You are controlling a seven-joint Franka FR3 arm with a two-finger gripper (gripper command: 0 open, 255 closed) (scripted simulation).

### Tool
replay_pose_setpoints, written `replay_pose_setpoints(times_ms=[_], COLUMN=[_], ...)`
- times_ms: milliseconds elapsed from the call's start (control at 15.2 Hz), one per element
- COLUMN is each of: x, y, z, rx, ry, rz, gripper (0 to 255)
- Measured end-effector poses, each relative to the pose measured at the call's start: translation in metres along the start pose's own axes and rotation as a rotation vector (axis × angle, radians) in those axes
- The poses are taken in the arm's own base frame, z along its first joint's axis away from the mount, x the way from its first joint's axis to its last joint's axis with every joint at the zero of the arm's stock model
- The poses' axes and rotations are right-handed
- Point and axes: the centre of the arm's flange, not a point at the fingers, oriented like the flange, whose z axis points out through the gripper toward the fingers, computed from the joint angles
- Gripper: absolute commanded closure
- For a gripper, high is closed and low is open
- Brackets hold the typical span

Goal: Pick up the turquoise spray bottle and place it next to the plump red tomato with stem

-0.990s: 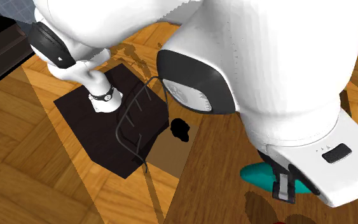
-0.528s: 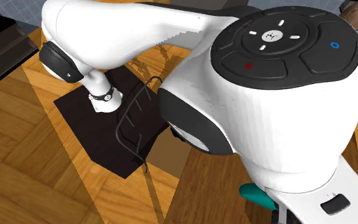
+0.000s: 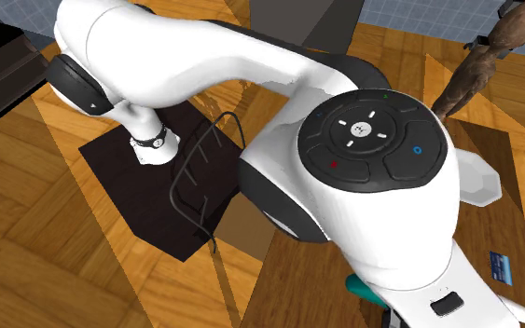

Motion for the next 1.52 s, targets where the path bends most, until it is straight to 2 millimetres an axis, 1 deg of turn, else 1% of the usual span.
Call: replay_pose_setpoints(times_ms=[1518], x=[-0.06], y=[-0.001], z=[0.106], rx=[0.0], ry=[0.0], rz=[0.0], gripper=[255])
